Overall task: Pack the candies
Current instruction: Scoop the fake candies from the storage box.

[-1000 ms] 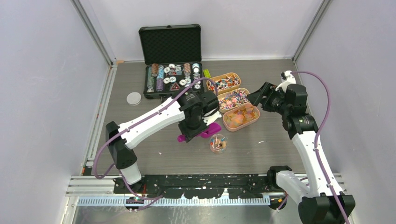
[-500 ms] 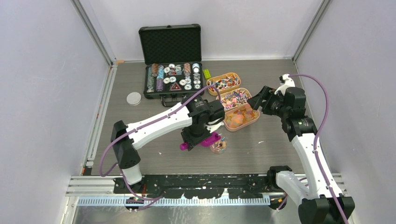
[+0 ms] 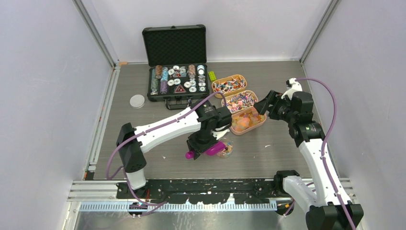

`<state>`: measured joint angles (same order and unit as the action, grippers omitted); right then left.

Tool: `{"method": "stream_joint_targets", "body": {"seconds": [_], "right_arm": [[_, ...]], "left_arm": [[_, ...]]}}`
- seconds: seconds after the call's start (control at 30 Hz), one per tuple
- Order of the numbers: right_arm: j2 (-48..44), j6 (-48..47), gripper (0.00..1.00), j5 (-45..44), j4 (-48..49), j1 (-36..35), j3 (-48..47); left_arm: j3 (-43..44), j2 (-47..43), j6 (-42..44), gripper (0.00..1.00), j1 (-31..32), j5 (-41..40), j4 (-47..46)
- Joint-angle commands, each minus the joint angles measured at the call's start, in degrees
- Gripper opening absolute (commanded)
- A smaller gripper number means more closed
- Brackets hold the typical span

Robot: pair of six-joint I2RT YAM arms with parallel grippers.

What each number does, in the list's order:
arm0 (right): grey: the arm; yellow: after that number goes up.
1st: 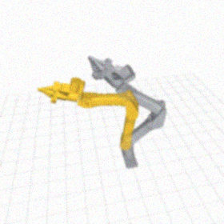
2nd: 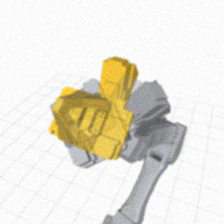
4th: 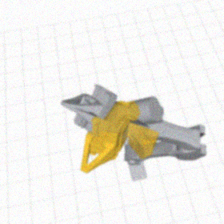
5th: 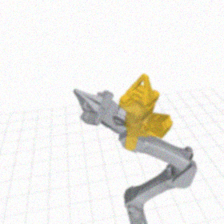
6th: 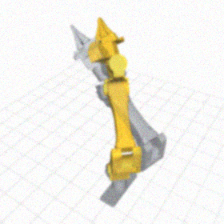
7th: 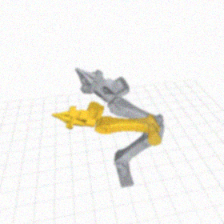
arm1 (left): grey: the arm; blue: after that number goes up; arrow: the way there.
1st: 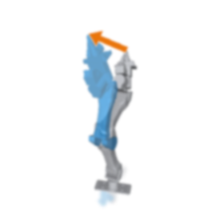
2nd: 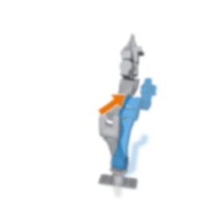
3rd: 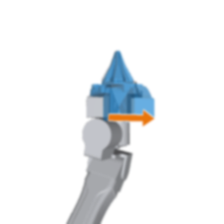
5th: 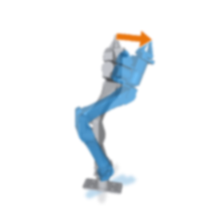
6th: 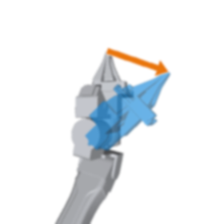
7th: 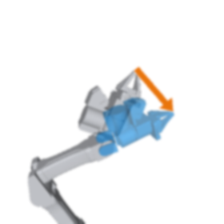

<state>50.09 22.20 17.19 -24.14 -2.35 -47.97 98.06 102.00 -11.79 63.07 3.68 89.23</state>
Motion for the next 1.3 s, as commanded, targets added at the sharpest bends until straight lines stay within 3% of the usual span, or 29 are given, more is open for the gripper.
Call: {"method": "stream_joint_targets", "body": {"seconds": [0.0,0.33,0.47,0.57,0.7,0.93,1.03,1.27], "right_arm": [[-0.8,1.1,0.76,0.8,1.6,0.1,-0.1],[-6.7,4.6,0.73,12.1,17.0,-0.3,5.2],[-13.1,3.8,0.73,12.7,32.3,-2.9,12.5],[-16.3,0.8,0.73,10.1,36.4,-5.8,15.1],[-16.0,-7.3,0.71,13.2,40.3,-12.1,16.8],[-10.6,-28.3,0.75,9.9,28.4,-28.3,9.1],[-9.9,-37.2,0.81,8.5,27.1,-31.4,7.2],[-7.4,-53.8,0.82,5.2,19.4,-37.1,1.3]], "left_arm": [[0.0,-0.3,-1.7,0.0,0.5,-0.1,11.7],[5.6,-5.0,-0.6,0.0,-1.4,-2.9,4.4],[5.5,-8.5,0.8,0.0,-5.3,1.5,0.3],[5.8,-10.7,2.2,0.0,-8.5,5.1,-2.5],[4.7,-14.3,4.5,0.0,-12.1,10.3,-8.2],[3.3,-17.1,5.7,0.0,-18.6,13.0,-12.8],[3.3,-17.9,5.4,0.0,-19.9,15.7,-15.2],[2.5,-17.9,7.0,0.0,-20.0,21.6,-15.8]]}}
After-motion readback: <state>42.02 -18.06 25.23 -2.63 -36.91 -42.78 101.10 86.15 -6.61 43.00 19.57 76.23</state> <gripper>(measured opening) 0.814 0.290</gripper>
